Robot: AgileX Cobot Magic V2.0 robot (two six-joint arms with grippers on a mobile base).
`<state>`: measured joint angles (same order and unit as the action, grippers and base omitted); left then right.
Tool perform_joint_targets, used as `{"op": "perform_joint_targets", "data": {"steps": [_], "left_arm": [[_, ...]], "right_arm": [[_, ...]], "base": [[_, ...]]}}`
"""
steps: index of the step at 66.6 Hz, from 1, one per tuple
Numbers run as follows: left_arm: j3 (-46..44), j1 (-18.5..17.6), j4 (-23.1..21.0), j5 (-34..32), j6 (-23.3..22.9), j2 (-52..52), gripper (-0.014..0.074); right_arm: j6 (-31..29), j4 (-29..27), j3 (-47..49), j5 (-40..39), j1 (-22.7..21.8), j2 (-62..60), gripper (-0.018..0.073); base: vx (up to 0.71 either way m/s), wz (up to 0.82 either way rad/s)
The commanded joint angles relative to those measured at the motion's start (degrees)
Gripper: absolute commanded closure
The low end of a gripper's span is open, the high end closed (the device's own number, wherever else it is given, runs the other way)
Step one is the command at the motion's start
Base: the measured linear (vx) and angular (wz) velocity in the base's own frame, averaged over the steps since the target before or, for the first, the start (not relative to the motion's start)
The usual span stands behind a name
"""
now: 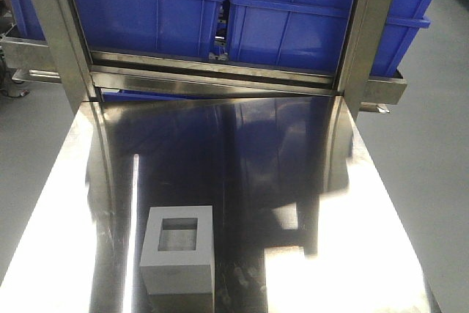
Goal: Sort gray base to blue bin
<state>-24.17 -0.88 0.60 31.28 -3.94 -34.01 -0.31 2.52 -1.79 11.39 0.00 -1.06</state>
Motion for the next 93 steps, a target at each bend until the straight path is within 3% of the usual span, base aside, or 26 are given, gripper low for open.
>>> {"op": "perform_joint_targets", "data": {"steps": [1, 20, 43, 67, 74, 81, 85, 93], "left_arm": [[-1.94, -0.4, -0.6, -4.05, -0.45, -0.4, 0.0596], [-1.94, -0.4, -0.6, -3.98, -0.45, -0.4, 0.0465], [-1.94, -0.4, -0.6, -4.99, -0.45, -0.4, 0.0149], [-1.94, -0.4, -1.61, -7.3, -0.92, -0.4, 0.013], [-2.07, -0.4, -7.42, -8.99, -4.07, -0.47, 0.013], [-2.33, -0.4, -17.36, -10.19, -2.81, -0.47, 0.013], [-2.33, -0.4, -24.37, -10.31, 0.41, -0.98, 0.013], [-3.24, -0.4, -38.19, -7.26, 13.93, -4.33, 0.013]], "right_arm": [[-0.38, 0.48, -0.32, -4.1, -0.31, -0.43, 0.0564], [-0.38, 0.48, -0.32, -4.1, -0.31, -0.43, 0.0564], [-0.38, 0.48, -0.32, -4.17, -0.31, -0.43, 0.0564], [-0.38, 0.48, -0.32, -4.12, -0.31, -0.43, 0.0564], [-0.38, 0.48, -0.32, -4.12, -0.31, -0.43, 0.0564], [-0.38, 0.48, -0.32, -4.12, -0.31, -0.43, 0.0564], [-0.38, 0.48, -0.32, -4.12, -0.31, -0.43, 0.0564], [-0.38, 0.48, -0.32, -4.12, -0.31, -0.43, 0.0564]], "base": [[0.0, 0.0], [0.0, 0.0], [0.0, 0.0], [0.0, 0.0], [0.0, 0.0], [0.0, 0.0], [0.0, 0.0], [0.0, 0.0]]}}
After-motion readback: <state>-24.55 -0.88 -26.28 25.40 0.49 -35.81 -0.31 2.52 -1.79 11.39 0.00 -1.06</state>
